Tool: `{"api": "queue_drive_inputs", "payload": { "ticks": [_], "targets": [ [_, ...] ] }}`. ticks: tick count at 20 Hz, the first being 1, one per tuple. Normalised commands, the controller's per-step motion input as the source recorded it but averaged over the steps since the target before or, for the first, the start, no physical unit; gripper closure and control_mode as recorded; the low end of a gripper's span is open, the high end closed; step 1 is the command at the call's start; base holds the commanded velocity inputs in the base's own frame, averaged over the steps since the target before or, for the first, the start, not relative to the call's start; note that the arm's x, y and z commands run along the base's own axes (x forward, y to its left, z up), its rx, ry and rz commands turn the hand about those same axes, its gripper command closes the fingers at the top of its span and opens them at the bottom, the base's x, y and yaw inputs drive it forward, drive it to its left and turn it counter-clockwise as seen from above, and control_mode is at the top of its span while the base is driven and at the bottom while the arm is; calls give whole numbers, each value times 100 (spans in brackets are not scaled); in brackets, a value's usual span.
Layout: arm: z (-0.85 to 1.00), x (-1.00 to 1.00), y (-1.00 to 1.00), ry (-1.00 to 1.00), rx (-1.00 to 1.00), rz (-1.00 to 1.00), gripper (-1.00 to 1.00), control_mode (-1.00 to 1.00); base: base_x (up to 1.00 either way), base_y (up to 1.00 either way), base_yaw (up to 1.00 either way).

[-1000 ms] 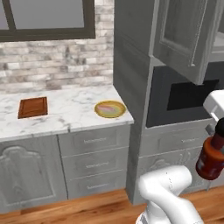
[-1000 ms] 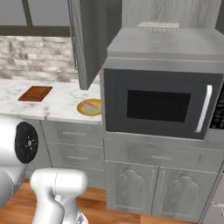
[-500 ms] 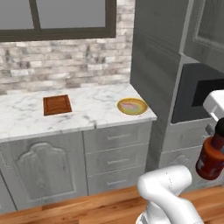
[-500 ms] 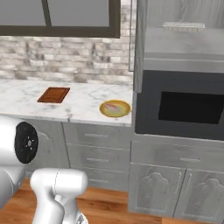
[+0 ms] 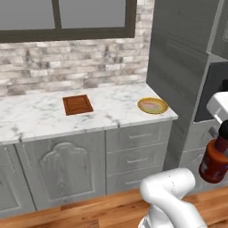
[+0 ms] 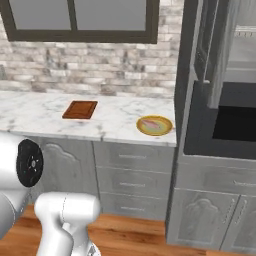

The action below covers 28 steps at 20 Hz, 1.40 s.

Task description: Pick the steak from the plate and place it on the cutting board. Then pick the condiment bottle from the cabinet and place it next to the cutting board.

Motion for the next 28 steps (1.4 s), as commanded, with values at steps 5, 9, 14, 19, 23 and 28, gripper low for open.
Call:
{"api": "queue_drive_inputs", "payload": {
  "ticks": [5, 9, 14, 19, 23, 28],
  "targets": [
    [0, 0, 0, 0, 0, 0, 100, 100, -12, 54, -3],
    [0, 0, 0, 0, 0, 0, 100, 100, -10, 54, -3],
    [0, 0, 0, 0, 0, 0, 100, 100, -4, 52, -3],
    [0, 0, 0, 0, 0, 0, 100, 100, 24, 26, -3],
    [0, 0, 0, 0, 0, 0, 100, 100, 51, 16, -2],
    [0, 0, 0, 0, 0, 0, 100, 100, 59, 8, -1]
  ]
}}
